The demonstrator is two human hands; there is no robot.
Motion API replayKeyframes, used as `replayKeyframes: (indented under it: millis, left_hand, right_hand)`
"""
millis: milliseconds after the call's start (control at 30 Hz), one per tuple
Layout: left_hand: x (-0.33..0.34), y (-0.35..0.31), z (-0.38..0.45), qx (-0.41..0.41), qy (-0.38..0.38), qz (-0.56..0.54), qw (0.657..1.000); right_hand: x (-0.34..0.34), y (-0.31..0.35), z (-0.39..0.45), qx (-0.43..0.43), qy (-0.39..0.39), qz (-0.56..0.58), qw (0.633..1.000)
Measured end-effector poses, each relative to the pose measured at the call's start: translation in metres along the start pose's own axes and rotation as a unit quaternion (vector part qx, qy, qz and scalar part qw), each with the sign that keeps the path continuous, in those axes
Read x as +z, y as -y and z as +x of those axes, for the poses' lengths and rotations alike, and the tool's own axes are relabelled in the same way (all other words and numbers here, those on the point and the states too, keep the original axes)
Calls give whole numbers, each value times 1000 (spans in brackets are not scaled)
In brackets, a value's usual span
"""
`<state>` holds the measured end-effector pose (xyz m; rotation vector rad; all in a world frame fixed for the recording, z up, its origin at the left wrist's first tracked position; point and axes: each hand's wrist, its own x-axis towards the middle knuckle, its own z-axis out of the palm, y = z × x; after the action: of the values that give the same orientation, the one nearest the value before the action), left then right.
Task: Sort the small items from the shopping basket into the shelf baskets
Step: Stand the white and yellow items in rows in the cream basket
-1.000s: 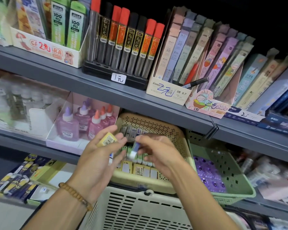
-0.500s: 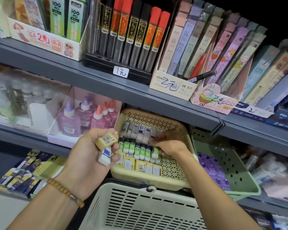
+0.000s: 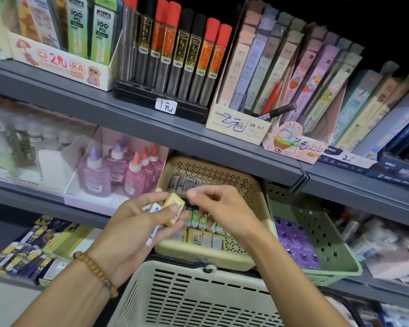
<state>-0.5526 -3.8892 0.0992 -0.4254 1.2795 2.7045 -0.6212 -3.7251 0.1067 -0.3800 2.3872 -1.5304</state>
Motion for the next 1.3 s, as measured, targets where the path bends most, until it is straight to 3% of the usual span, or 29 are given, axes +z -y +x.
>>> replayKeyframes:
  millis: [133,300,400,567,633,733,800,967,1300]
  left_hand:
    - [2,3,0,13,-3,20,1000]
    - [-2,2,3,-24,-41,-38,998]
    - [-5,-2,2,-20,-35,-9,999]
    - [-4,3,-4,-9,-1,78,997]
    - [-3,6,-5,7,-13,129,992]
    - [-3,8,-5,32,-40,179,983]
    - [-4,8,-4,50,-50,183,980]
    - [-3,6,-2,70,-34,157,984]
    - [-9,3,-4,85,-81,152,981]
  right_hand:
    - [14,10,-2,-13,64,27,997]
    - [-14,-3,0,77,-22,119,990]
    - [-35,-17,-4,119,-58,15,991]
    - [-28,-33,-8,188,31,-77,979]
    - [-19,-36,-7,174,42,-121,976]
    - [-16,-31,-7,106,-15,-146,983]
    - [-15,-21,-11,44,-46,-78,995]
    - [10,1,-26,-27,-5,77,997]
    - [33,10,-24,-47,36,139,989]
